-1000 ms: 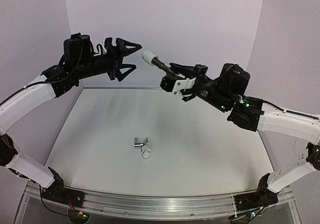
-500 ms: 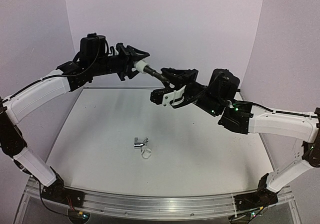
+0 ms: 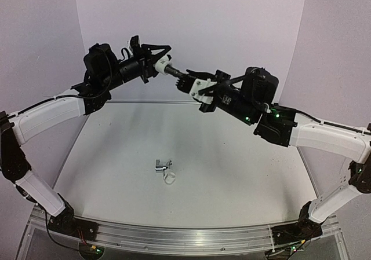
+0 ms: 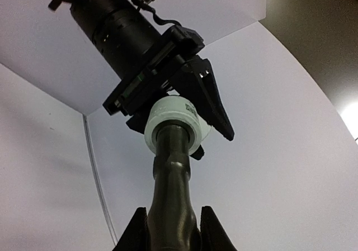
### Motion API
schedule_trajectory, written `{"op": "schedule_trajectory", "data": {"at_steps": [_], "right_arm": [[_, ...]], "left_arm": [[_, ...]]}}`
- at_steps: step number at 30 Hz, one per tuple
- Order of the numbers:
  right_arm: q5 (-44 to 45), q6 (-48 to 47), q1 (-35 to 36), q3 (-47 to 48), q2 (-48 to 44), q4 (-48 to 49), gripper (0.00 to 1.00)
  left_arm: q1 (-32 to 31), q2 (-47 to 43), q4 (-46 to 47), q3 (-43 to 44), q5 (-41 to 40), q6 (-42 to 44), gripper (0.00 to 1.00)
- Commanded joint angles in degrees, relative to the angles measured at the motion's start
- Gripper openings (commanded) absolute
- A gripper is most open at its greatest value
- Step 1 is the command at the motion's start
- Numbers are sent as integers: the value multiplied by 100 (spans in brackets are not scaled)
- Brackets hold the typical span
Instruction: Install the water faucets
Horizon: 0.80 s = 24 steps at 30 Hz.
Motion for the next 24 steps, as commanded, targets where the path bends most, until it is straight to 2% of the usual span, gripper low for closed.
{"op": "schedule_trajectory", "data": {"at_steps": [1,8,14,20,23,24], "right_arm": [[-1198,2373,32,629,-288,-109,0],[-2437,5141,25,1000,-393,-286,0],[-3127,6628,6,1313,-355,-173,0],[-3470,7105,-9,1521,-269,-51,0],[-3286,6699,-13,1425,-329,-82,0],[-3116,6394,-11,1372,-372,-137,0]], "left_arm": [[-131,353,1407,493,1315,331,23],[-141,771,1511,1411,2167,1206,28],[-203,674,1416,1556,2502,2347,39],[-249,408,914,1573,2621,3484,43],[-255,230,433,1659,2553,3965,47],[-252,159,259,1664,2442,4059,52]]}}
